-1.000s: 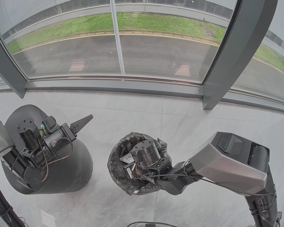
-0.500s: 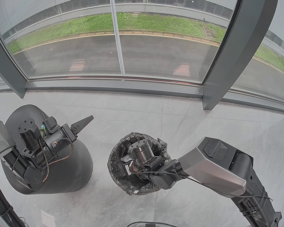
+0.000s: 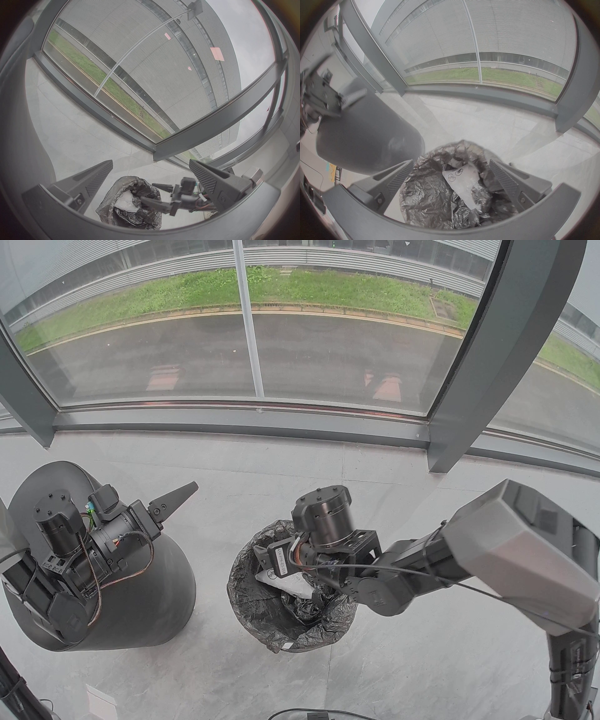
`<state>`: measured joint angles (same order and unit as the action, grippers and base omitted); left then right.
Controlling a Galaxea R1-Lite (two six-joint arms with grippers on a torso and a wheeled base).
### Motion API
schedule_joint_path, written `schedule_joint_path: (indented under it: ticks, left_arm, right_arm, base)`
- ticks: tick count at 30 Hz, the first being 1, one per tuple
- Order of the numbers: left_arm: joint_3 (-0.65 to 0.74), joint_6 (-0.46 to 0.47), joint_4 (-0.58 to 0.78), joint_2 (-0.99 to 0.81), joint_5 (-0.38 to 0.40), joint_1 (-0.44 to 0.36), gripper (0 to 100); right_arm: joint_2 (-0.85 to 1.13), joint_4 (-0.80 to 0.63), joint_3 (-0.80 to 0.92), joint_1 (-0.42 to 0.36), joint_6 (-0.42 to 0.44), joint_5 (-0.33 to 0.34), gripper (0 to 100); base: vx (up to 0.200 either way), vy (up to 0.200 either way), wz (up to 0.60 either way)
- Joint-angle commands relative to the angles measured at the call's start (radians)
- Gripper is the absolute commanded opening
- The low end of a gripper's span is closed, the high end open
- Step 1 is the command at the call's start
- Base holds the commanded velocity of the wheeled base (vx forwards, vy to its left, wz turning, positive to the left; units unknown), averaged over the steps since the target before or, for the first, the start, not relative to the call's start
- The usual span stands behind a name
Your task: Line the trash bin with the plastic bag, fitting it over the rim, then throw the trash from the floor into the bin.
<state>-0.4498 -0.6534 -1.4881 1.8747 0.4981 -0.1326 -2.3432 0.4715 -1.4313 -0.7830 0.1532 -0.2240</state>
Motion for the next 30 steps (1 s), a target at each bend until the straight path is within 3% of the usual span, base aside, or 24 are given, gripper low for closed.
schedule_joint_path:
  ticks: [1, 8, 13, 16, 21, 25, 30]
  left_arm:
    - [0.031, -0.002, 0.000, -0.103, 0.000, -0.030, 100]
    - [0.083, 0.000, 0.008, -0.259, 0.000, -0.104, 100]
    - [0.089, 0.012, 0.098, -0.466, 0.002, -0.159, 100]
    - [0.057, 0.095, 0.328, -0.637, -0.001, -0.134, 100]
    - [-0.010, 0.270, 0.729, -0.815, -0.055, 0.030, 100]
    - [-0.043, 0.405, 0.965, -0.944, -0.194, 0.079, 100]
    - [-0.043, 0.531, 1.137, -1.083, -0.316, 0.077, 100]
  right_arm:
    - [0.274, 0.009, 0.178, -0.009, 0.008, -0.029, 100]
    - [0.487, 0.010, 0.354, 0.002, 0.022, -0.034, 100]
    - [0.674, 0.010, 0.492, 0.088, 0.016, -0.049, 100]
    - [0.797, 0.010, 0.555, 0.211, -0.004, -0.087, 100]
    - [0.967, -0.001, 0.611, 0.404, -0.073, -0.074, 100]
    - [1.105, -0.002, 0.673, 0.493, -0.112, -0.074, 100]
    - [1.299, -0.053, 0.769, 0.510, -0.185, -0.087, 100]
  base:
    - [0.000, 0.000, 0.00]
    - [0.000, 0.000, 0.00]
    - [0.000, 0.000, 0.00]
    - [0.000, 0.000, 0.00]
    - [0.000, 0.000, 0.00]
    - [0.000, 0.000, 0.00]
    - [0.000, 0.000, 0.00]
